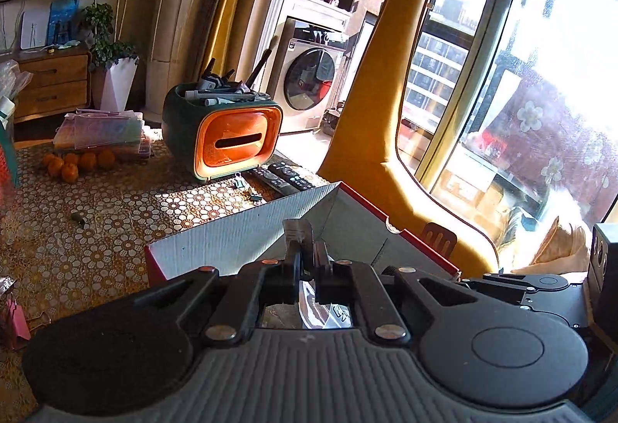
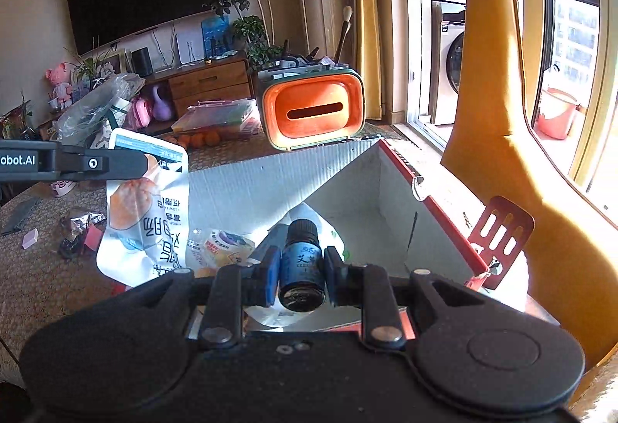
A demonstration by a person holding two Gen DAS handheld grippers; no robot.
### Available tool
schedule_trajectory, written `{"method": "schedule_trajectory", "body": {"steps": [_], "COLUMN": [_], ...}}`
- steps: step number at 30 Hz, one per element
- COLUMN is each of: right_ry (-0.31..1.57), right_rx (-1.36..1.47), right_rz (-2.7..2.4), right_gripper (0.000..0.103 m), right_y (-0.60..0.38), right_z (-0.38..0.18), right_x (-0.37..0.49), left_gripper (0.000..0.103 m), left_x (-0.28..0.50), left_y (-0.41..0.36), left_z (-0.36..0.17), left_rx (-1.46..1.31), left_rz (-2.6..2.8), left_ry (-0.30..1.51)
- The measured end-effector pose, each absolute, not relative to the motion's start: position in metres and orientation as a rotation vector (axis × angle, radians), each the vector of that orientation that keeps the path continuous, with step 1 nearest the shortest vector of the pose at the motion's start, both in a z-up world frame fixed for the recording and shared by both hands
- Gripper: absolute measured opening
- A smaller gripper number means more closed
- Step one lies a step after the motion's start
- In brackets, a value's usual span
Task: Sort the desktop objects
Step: 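Carry the bottle and sausage packet with both tools over the red box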
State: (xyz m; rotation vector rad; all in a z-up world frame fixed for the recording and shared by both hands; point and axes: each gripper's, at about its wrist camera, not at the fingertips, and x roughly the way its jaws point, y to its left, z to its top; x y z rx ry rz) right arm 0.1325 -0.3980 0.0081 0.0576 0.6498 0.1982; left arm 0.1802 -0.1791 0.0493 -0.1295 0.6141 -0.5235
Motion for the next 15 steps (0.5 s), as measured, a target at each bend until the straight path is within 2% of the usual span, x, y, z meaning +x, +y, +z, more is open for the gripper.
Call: {"method": "schedule_trajectory", "body": {"steps": [15], "right_ry": [0.754], "right_rx": [0.014], "right_rz": [0.149], "right_gripper": [0.023], "right_y": [-0.413], "right_z": [-0.027], "right_x": [0.175], "left_gripper": [0.005], "left_x": [0.228], "left_y": [-0.204], "left_z": [0.014], "left_rx": [-0.062], "left_rz": [-0.564], "left_ry": [0.667]}}
